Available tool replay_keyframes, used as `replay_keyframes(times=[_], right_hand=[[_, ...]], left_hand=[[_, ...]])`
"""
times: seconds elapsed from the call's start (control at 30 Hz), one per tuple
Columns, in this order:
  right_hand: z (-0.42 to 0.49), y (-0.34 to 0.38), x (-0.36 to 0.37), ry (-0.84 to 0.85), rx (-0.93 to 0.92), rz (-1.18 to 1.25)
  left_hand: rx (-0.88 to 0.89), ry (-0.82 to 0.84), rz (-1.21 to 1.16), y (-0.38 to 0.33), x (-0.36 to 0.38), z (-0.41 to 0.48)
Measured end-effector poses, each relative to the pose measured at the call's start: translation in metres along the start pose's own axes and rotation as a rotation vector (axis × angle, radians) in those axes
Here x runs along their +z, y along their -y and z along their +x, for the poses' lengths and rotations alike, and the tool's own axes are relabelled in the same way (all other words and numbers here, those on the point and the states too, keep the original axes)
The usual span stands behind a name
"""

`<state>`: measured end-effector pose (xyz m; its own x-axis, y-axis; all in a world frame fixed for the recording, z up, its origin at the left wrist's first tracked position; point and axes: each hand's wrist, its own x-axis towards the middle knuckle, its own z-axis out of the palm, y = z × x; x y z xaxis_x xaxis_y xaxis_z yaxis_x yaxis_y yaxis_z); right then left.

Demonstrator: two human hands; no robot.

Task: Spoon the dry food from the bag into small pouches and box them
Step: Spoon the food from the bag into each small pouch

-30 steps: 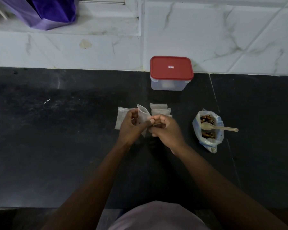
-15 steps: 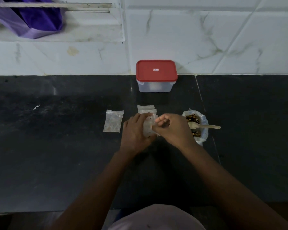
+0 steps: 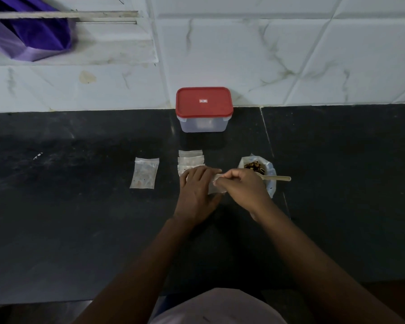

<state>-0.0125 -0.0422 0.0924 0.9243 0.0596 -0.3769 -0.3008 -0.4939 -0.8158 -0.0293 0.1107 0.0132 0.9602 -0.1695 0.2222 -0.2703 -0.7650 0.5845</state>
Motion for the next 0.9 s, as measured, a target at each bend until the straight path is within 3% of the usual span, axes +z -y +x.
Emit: replay_keyframes(times=[0.3, 0.6, 0.73, 0.83, 0.9], right_hand=[[0.003, -0.009, -0.027, -0.043, -0.038, 0.214], [-0.002, -0.016, -0.052, 0.098, -0.026, 0.082], [0.000, -0.028, -0.065, -0.118, -0.081, 0.140], [0.011, -0.049, -0.087, -0.364, -0.153, -0.170], [0.018, -0.063, -0.104, -0.419, -0.109, -0.371]], left_hand=[[-0.106, 0.031, -0.206, -0.012, 0.008, 0.010], [-0.102, 0.029, -0.331, -0.027, 0.024, 0.022], [-0.193, 0.009, -0.397, -0.035, 0.029, 0.026], [-0.247, 0.016, -0.439, -0.038, 0.034, 0.027], [-0.293, 0.015, -0.466, -0.040, 0.038, 0.028]])
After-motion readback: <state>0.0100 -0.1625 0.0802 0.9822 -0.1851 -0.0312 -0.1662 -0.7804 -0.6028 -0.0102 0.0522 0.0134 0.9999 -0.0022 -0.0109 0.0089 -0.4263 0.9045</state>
